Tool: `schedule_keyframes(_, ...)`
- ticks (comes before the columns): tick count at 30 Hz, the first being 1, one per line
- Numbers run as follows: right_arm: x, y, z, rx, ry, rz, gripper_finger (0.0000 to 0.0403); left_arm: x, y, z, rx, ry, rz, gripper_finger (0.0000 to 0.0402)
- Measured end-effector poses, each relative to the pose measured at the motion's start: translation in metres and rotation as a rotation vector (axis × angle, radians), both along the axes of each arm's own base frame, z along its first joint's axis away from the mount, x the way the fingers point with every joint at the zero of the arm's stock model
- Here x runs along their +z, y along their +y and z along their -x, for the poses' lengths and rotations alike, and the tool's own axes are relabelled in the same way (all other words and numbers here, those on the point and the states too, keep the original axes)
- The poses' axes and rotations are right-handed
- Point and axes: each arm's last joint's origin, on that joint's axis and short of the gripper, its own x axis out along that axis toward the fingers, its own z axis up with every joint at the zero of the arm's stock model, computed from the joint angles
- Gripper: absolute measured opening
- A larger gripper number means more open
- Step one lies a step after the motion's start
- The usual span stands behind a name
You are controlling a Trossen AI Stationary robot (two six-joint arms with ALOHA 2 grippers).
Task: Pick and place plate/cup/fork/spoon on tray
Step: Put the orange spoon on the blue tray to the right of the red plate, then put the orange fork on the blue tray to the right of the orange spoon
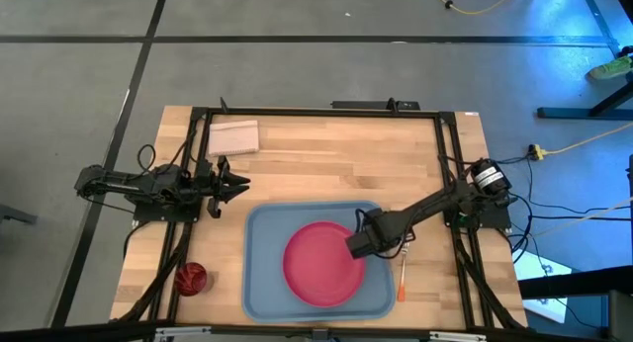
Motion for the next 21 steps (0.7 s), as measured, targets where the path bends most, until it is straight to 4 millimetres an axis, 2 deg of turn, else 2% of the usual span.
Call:
schedule_keyframes(10,0.0000,-0.0029,-0.0011,-0.007,0.000,0.002,0.0062,-0.0004,0.0000,-0.0001,0.000,0.004,0.000,0.0094)
schedule_keyframes(16,0.0003,-0.0040,0.0014,-0.003,0.024,0.018,0.0067,-0.0019,0.0000,-0.0003,0.000,0.020,-0.002,0.0094)
schedule_keyframes(21,0.0014,-0.0026,0.0085,-0.006,0.117,-0.038,0.0067,-0.0019,-0.0001,-0.0003,0.000,0.019,-0.002,0.0094)
